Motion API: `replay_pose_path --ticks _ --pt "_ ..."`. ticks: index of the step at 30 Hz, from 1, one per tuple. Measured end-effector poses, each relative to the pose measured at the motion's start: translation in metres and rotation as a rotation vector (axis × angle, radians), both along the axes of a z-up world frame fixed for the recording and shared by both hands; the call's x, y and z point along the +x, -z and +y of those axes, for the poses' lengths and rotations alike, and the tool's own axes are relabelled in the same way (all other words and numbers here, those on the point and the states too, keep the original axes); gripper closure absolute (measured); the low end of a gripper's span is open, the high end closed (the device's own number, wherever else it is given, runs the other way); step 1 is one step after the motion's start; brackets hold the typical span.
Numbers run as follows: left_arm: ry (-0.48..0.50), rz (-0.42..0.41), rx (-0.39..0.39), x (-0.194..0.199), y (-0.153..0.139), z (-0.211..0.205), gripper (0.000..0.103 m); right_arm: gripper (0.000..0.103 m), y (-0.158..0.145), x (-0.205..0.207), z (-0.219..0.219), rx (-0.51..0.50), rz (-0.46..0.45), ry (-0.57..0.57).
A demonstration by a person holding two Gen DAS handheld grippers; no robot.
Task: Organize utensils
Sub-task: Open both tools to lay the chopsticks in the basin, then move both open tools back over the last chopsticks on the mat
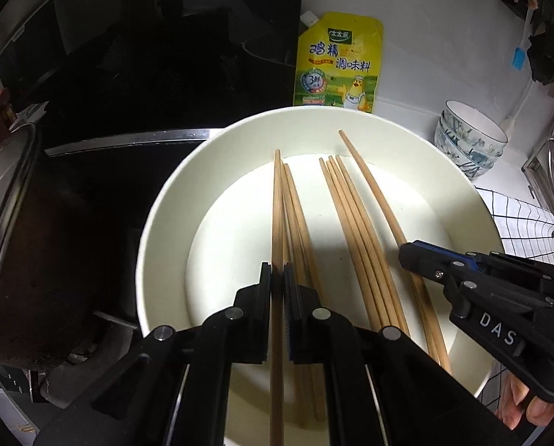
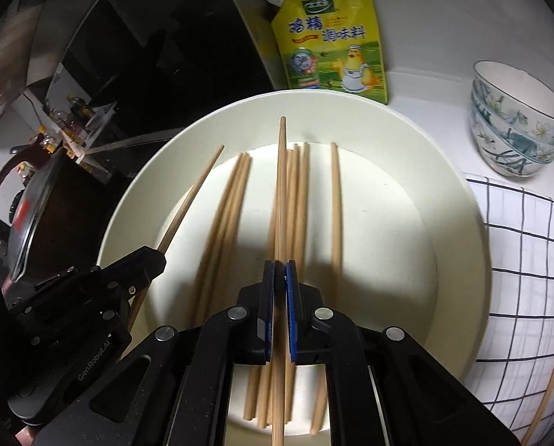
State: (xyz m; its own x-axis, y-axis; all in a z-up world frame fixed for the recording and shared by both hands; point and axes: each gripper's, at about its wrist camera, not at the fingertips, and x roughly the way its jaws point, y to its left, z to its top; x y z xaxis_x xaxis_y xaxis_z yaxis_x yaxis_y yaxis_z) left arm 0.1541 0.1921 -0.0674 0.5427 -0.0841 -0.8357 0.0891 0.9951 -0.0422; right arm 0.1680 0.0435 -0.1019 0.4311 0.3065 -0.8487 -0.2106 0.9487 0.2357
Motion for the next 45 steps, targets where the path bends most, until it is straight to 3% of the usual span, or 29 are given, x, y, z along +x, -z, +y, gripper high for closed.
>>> replay_pose_path --ticks 2,4,7,10,13,29,45 --pt "-0.006 -0.002 -0.003 0.000 -0.002 -0.001 0.093 0.095 -0.003 -0.002 -0.006 0.007 -0.002 0.012" --pt "-0.011 -0.019 -0.001 -0.002 -0.007 0.000 0.073 0.083 -0.007 -0.005 -0.010 0.004 -0.017 0.024" --pt "-0.034 -0.042 -0.001 -0.007 -0.014 0.004 0.046 0.083 -0.015 -0.012 -0.015 -0.007 -0.040 0.030" --pt "-0.050 -0.039 -0.014 -0.012 -0.019 0.007 0.044 0.082 -0.020 -0.020 -0.022 0.003 -0.048 0.041" --pt "-0.067 -0.036 -0.019 -0.019 -0.023 0.010 0.034 0.079 -0.026 -0.032 -0.028 0.009 -0.053 0.047" --pt "-0.066 -0.061 -0.019 -0.067 -0.051 -0.020 0.022 0.066 -0.056 -0.093 -0.074 0.012 -0.095 0.068" --pt "0.024 -0.059 -0.029 -0.106 -0.063 -0.110 0.011 0.057 -0.065 -0.150 -0.188 -0.033 -0.116 0.212"
